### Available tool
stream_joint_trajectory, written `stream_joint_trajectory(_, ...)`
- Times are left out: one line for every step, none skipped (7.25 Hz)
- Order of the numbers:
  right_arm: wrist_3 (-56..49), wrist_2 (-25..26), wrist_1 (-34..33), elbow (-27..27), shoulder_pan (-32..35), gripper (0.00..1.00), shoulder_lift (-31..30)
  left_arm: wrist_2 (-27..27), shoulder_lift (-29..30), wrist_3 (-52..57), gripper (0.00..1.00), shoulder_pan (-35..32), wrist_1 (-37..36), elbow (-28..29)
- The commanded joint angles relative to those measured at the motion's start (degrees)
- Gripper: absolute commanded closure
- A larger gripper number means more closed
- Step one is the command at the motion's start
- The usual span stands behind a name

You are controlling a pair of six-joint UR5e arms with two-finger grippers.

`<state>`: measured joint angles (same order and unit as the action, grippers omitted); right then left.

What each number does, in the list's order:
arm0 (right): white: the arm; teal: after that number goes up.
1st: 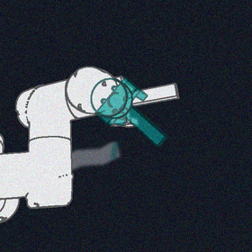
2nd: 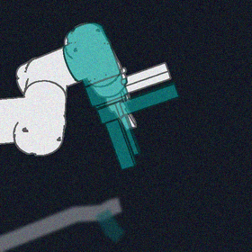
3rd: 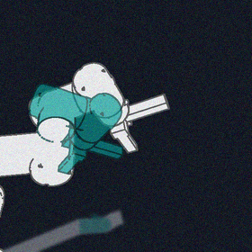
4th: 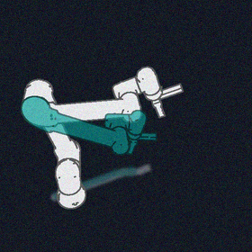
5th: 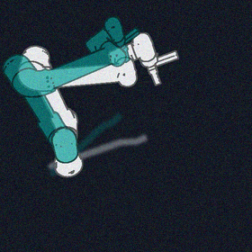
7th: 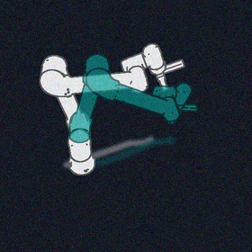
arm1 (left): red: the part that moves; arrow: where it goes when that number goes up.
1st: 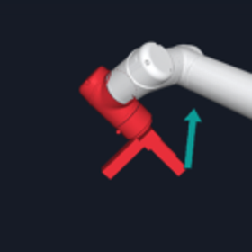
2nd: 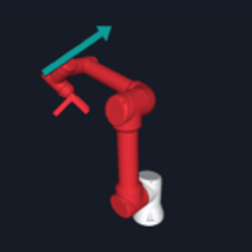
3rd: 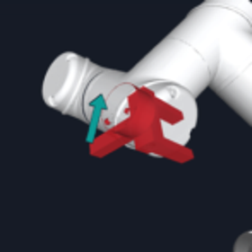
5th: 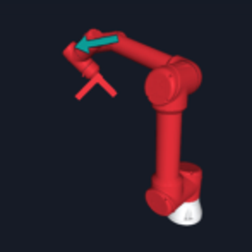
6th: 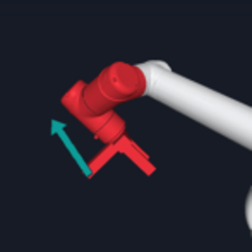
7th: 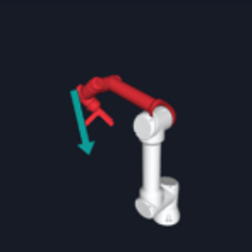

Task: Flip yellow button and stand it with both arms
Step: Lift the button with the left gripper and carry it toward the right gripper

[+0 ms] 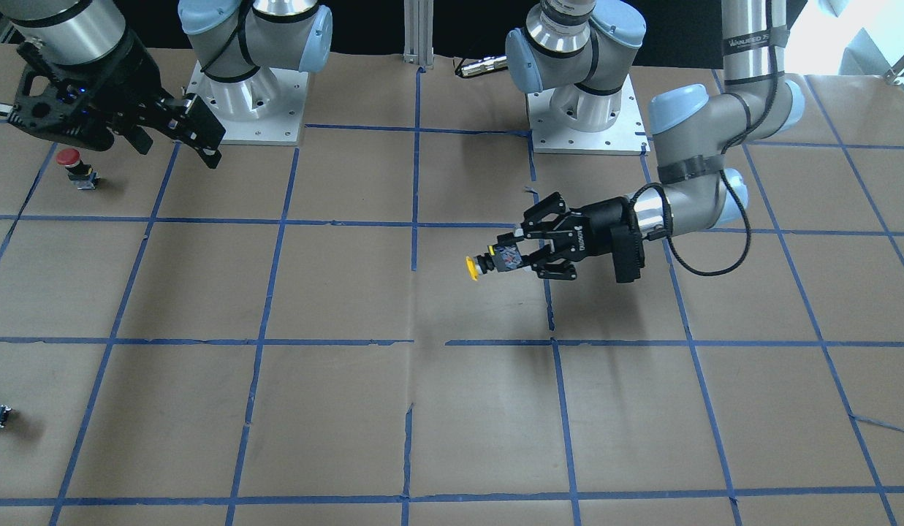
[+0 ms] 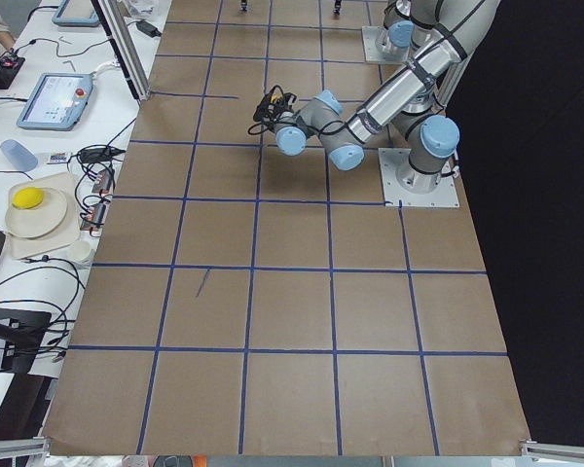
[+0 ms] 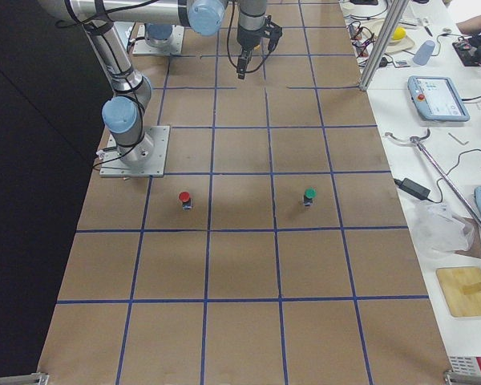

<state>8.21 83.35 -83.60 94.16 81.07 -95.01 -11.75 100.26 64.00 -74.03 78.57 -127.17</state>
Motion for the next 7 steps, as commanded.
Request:
stream_joint_trajectory(3.3, -6.4, 0.9, -0.2, -3.5, 0.0, 0.2, 23.4, 2.8, -4.2, 0.92, -12.1, -0.3, -0.5)
stream_joint_trajectory(5.5, -8.5, 1.2, -0.2, -3.5, 0.0, 0.3, 31.2, 4.8, -4.3, 0.92, -17.3, -0.7, 0.2)
stream_joint_trajectory(8.0, -12.1, 1.6, -0.2, -3.7, 0.0, 0.4, 35.4, 6.3, -4.2, 0.92, -20.8, -0.7, 1.7)
stream_joint_trajectory(12.1, -17.6, 1.5, -0.3, -3.8, 0.0, 0.8, 37.2, 6.8, -4.1, 0.92, -23.0, -0.7, 3.2)
stream_joint_trajectory(14.4, -21.5, 1.7, -0.4, -4.1, 0.0, 0.8, 37.6, 6.9, -4.1, 0.92, -24.6, -0.4, 4.4)
stream_joint_trajectory(16.0, -25.4, 1.8, -0.6, -4.5, 0.0, 0.8, 37.8, 7.1, -4.1, 0.92, -26.0, 0.0, 5.3)
stream_joint_trajectory(18.7, -29.1, 2.0, -0.5, -5.0, 0.0, 0.8, 41.0, 7.2, -3.9, 0.92, -26.8, 0.0, 5.5)
